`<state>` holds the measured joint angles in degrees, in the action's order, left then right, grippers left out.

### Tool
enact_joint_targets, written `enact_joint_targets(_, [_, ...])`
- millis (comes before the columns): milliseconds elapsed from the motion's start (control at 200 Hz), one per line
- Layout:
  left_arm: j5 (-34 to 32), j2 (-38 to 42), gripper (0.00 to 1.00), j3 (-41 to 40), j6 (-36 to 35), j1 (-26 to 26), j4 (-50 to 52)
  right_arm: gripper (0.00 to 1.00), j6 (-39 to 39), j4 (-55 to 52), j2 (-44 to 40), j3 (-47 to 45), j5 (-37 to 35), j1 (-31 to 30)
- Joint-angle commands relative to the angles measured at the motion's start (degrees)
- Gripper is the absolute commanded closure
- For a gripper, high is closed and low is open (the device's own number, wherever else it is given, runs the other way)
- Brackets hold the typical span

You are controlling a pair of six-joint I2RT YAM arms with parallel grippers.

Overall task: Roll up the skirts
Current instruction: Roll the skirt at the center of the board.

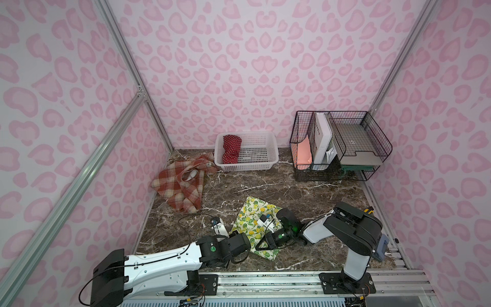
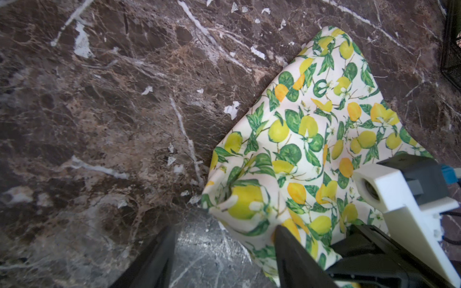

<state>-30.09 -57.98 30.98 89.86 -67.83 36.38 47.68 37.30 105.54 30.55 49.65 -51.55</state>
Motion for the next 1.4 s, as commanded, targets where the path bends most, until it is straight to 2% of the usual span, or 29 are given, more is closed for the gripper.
enact_joint_targets(0, [-1.45,-0.94,0.28,-0.5,0.43,-0.04,-3.45,1.0,-0.66,-2.49,0.15,-0.31,-2.28,-0.23])
enact_joint_targets(300, [2.4,-9.7,0.27,-0.89,-1.49,-0.13,-10.38,1.0,-0.84,-2.75,-0.67,-0.14,-1.84,-0.22])
enact_joint_targets(520, [0.25,-14.0,0.27,-1.73,-1.6,0.16,-11.86,1.0,-0.05,-2.13,-1.46,-0.83,-0.8,-0.27])
enact_joint_targets(790, [1.23,-21.17,0.27,-1.11,-4.91,5.66,-17.11,1.0,-1.43,-5.82,-2.13,-1.69,0.56,-1.38])
enact_joint_targets(925, [1.47,-24.09,0.3,0.33,-6.4,6.39,-17.77,1.0,-1.57,-5.69,-1.44,-2.06,0.89,-1.38])
enact_joint_targets(1025, [2.17,-25.66,0.41,0.53,-6.81,6.93,-18.95,1.0,-1.28,-5.14,-1.12,-2.02,1.23,-1.39])
enact_joint_targets(1170, [2.77,-25.92,0.82,0.42,-7.2,7.16,-19.29,1.0,-1.69,-6.25,-1.38,-1.95,1.05,-1.08])
enact_joint_targets(1250, [2.38,-25.96,1.0,1.04,-7.55,7.21,-17.87,0.93,-2.1,-7.25,-1.69,-2.53,0.66,-1.0])
enact_joint_targets(1345, [2.43,-26.29,1.0,1.19,-7.9,7.19,-18.01,0.78,-3.3,-9.53,-2.52,-3.1,-0.08,-0.97])
enact_joint_targets(1395, [2.7,-26.52,1.0,1.25,-8.32,7.19,-18.38,0.67,-4.52,-12.29,-3.51,-3.12,-1.46,-0.92])
